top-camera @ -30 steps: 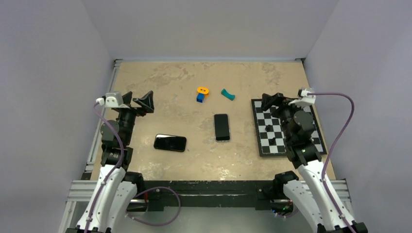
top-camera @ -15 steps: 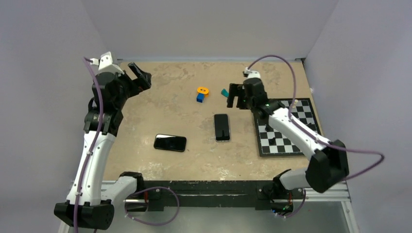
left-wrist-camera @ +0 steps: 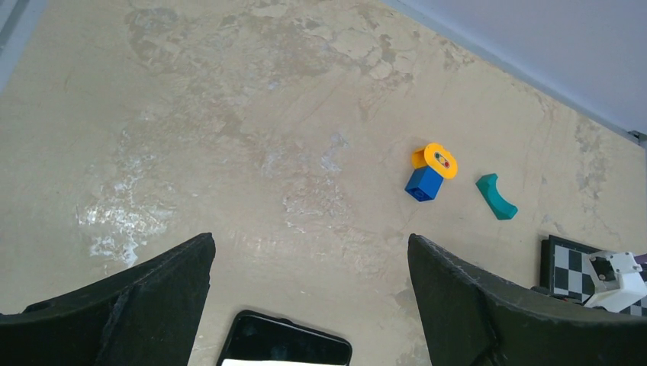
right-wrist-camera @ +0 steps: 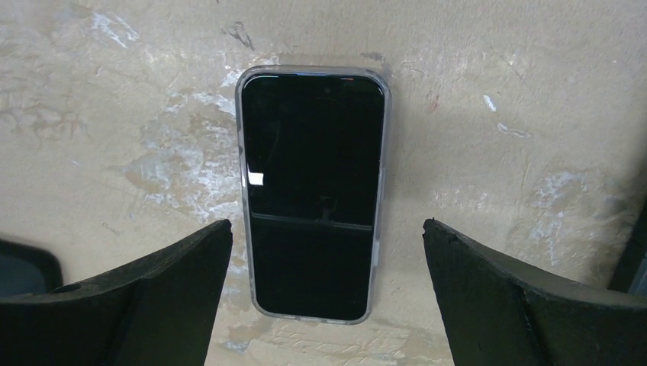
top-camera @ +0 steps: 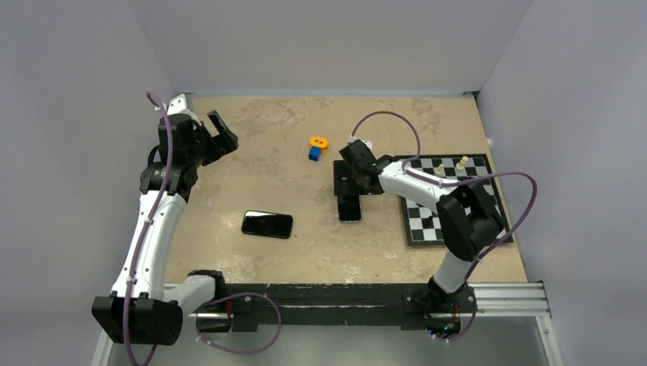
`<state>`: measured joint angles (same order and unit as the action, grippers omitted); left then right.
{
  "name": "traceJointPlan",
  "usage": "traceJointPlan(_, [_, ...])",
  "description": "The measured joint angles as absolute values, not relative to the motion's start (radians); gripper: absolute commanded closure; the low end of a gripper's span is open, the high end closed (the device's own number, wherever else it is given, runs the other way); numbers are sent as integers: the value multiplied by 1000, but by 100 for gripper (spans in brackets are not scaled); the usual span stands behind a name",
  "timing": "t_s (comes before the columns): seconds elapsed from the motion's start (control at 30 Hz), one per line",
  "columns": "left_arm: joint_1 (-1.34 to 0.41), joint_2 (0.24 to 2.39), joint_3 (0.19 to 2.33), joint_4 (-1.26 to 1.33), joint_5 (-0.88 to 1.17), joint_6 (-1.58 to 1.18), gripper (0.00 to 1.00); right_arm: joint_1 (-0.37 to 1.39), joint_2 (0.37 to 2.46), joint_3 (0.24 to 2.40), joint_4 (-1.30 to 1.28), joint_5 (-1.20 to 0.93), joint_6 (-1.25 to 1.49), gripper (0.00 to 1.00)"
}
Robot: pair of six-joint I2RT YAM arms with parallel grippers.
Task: Take the phone out of the phone case
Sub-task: Pick up the phone at the center of the board.
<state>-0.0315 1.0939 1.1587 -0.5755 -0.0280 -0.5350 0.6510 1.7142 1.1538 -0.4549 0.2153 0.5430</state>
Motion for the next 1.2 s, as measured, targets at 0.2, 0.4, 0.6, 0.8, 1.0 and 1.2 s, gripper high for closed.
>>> traceJointPlan(0.2, [-31, 1074, 1153, -578, -51, -530, 0, 665, 1787, 1221, -494, 218, 639, 2])
traceJointPlan(0.4, [-31, 1086, 1147, -578, -48, -530, 0, 703, 1867, 1270, -525, 235, 709, 2])
traceJointPlan(0.6, [-31, 1091, 1135, -570, -34, -529, 1, 723, 1888, 1281, -557, 298, 715, 3])
traceJointPlan(0.8, [-31, 1095, 1130, -569, -29, -521, 4, 732, 1890, 1281, -559, 324, 707, 3])
traceJointPlan(1.0, [-31, 1095, 1123, -563, -26, -511, 5, 735, 1891, 1278, -558, 340, 704, 2])
traceJointPlan(1.2, [-31, 1096, 1114, -562, -22, -505, 5, 738, 1891, 1273, -585, 400, 661, 2])
